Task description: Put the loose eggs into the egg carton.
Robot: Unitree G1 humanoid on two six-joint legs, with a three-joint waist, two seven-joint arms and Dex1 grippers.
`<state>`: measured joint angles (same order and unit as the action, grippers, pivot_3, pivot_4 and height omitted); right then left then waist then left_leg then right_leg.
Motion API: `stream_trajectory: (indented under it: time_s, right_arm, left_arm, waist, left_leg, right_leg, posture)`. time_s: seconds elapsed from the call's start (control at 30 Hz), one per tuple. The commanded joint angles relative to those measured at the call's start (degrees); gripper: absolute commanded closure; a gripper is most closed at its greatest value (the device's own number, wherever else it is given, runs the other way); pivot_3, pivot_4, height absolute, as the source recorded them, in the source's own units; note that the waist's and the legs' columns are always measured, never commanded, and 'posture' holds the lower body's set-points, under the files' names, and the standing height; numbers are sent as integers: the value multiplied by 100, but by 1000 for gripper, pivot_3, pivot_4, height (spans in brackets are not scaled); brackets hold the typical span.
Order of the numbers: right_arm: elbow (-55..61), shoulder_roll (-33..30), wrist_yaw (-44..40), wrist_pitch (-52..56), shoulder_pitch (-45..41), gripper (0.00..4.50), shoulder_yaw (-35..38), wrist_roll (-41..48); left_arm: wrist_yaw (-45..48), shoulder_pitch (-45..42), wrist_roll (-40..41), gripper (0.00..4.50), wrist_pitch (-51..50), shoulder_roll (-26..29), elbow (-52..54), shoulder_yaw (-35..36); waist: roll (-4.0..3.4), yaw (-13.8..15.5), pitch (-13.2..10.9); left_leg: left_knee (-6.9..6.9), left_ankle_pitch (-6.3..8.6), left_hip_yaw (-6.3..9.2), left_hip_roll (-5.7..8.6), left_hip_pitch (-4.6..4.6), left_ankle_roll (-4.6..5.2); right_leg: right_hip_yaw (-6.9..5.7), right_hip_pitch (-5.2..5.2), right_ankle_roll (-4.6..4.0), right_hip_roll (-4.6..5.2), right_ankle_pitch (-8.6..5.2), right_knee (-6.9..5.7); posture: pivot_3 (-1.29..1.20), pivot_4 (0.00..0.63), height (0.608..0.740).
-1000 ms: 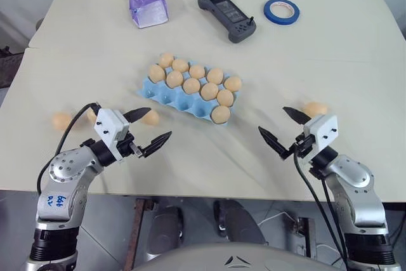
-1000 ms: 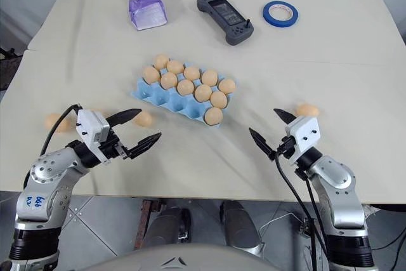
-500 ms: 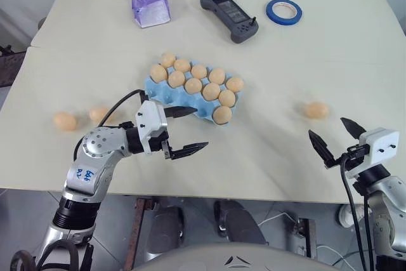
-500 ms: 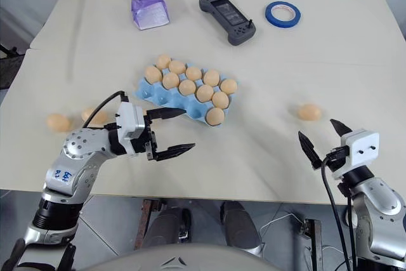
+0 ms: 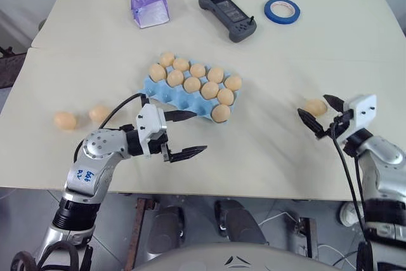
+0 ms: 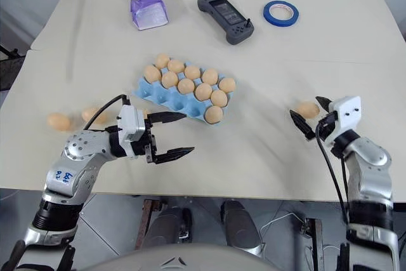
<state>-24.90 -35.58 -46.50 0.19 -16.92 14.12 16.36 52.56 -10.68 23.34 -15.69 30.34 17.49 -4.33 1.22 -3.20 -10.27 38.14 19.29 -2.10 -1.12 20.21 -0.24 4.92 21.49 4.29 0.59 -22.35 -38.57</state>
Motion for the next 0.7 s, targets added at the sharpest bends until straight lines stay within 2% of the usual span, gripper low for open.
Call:
stream_trajectory:
  time_s: [0.03,0.2,0.3,0.43,0.5,0.7]
  right_arm:
    - [-751,-81,-241,-396,-394,623,-115,-171]
    - [-855,9,-496,-562,-682,2289,-200,-87]
    - [-87,149,-622,-297,-668,2354,-360,87]
    - [1953,680,-582,945,-729,2354,-900,777]
    - [2540,957,-380,1449,-879,2354,-1207,876]
    - [3036,1615,159,2263,-1285,2354,-1897,719]
  left_arm:
    - [-123,87,87,0,-30,45,349,156]
    - [-331,292,113,0,-98,56,552,338]
    - [-568,483,195,0,-176,40,664,623]
    - [-990,1061,347,0,-295,76,806,1436]
    - [-1105,1452,355,0,-269,116,837,1851]
    - [-1224,2022,336,0,-153,165,813,2416]
  waist:
    - [0,-1,0]
    - [1,-4,0]
    - [-2,-21,-2]
    - [-6,-137,-4]
    - [-5,-160,-5]
    - [3,-28,-7]
  left_leg:
    - [1,0,0,0,1,0]
    - [3,-8,-1,0,3,-14]
    - [3,-8,-1,-1,4,-14]
    - [1,-8,0,-9,4,-14]
    - [-7,-7,4,-16,1,-15]
    - [-4,-6,27,-2,12,-7]
  right_leg:
    - [0,0,0,1,0,1]
    - [0,-1,3,2,1,4]
    - [0,0,3,1,2,3]
    - [-1,4,2,-6,2,-6]
    - [-10,6,1,-11,2,-10]
    - [-37,7,-2,12,3,1]
  posture:
    - [0,150,740]
    - [0,150,740]
    - [0,150,740]
    - [0,150,740]
    - [0,150,740]
    - [0,150,740]
